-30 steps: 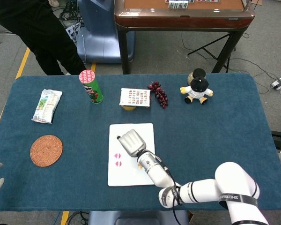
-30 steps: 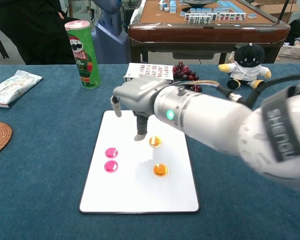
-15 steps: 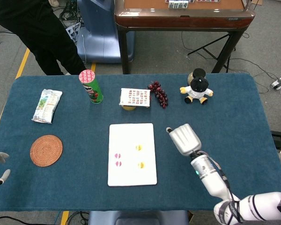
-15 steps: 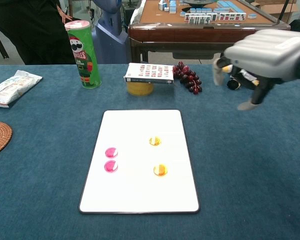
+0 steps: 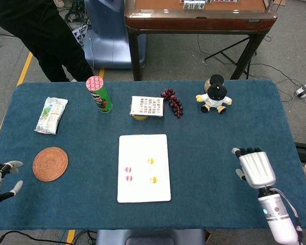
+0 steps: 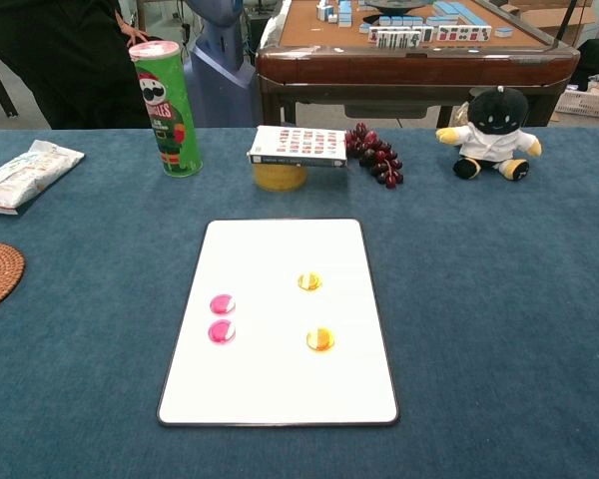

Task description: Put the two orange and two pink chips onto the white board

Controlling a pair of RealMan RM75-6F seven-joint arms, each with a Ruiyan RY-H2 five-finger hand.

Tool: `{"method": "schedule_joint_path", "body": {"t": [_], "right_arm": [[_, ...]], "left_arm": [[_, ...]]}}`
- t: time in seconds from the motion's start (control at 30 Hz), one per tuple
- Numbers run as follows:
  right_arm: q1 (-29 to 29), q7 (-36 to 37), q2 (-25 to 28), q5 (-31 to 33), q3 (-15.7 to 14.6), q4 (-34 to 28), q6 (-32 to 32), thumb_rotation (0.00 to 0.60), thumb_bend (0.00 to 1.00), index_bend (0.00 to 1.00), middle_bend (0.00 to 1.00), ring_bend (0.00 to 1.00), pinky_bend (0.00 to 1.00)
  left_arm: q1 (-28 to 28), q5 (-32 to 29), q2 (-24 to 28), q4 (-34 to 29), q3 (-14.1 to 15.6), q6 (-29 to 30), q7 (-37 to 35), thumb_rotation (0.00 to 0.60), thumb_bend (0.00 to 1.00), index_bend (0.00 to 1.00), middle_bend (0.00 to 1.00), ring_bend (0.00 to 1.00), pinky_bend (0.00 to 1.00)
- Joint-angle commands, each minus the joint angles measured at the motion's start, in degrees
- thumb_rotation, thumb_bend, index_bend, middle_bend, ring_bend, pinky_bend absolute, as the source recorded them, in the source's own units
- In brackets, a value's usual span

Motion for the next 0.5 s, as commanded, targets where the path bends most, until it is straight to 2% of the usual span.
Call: {"method": "schedule_joint_path", "body": {"t": [0.03,0.2,0.5], "right_arm": [[-6.3,5.4,0.3,-2.9,-0.8,3.9,4.1,0.6,0.14,0.37,0.49,0.47,0.51],[-10.8,9.6,1.0,-2.3,-0.3,5.9,4.1,0.6,0.14,0.37,0.49,0.46,0.51],[-14.6,17.3,4.2,-2.7,3.9,7.8,3.1,0.6,0.14,0.37,0.49,0.46,0.51]], "left_arm": [[0.1,0.5,-0.3,0.1,0.5,0.1,1.0,0.6,0.32,0.38,0.48,0.42,0.59],[0.5,2.1,-0.9,-0.3,1.0,1.6,2.4,0.6,0.32,0.38,0.48,0.42,0.59],[0.5,3.0,-2.3,0.5,1.5,2.0,3.5,0.6,0.32,0.39,0.48,0.43,0.59]]}}
